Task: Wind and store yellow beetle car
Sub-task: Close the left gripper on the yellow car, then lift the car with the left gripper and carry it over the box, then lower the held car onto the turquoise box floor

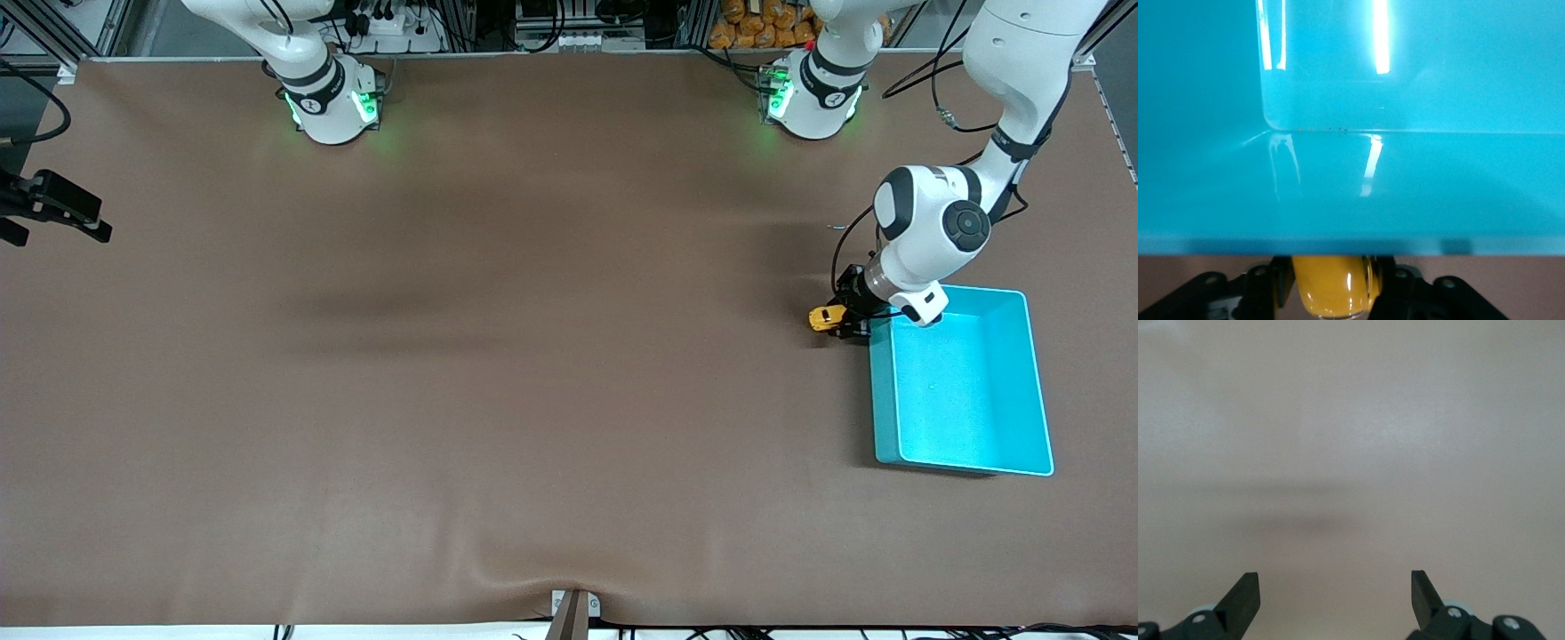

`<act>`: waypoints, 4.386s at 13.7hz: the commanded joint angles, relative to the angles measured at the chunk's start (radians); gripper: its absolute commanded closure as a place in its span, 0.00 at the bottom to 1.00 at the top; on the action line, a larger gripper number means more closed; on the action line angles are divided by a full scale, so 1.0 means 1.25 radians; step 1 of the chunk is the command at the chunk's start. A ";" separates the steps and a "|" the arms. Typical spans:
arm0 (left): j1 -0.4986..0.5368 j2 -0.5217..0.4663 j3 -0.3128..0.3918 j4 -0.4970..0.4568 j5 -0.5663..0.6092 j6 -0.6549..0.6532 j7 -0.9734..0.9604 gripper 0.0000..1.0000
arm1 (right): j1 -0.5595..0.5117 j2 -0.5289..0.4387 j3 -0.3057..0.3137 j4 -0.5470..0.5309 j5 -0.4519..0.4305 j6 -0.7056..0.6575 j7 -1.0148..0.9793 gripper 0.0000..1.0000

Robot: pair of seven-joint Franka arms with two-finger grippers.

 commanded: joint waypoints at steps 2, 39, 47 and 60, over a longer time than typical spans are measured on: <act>-0.012 0.005 -0.005 0.022 0.027 0.016 -0.049 1.00 | 0.005 -0.010 0.002 -0.001 -0.021 -0.009 0.014 0.00; 0.137 0.053 0.002 0.500 0.141 -0.550 1.158 1.00 | 0.007 -0.010 0.002 -0.001 -0.028 -0.014 0.016 0.00; 0.140 0.141 0.004 0.504 0.235 -0.458 1.190 1.00 | 0.008 -0.009 0.002 -0.001 -0.028 -0.014 0.016 0.00; 0.138 0.242 0.008 0.529 0.301 -0.380 1.189 1.00 | 0.007 -0.006 0.002 -0.002 -0.028 -0.013 0.016 0.00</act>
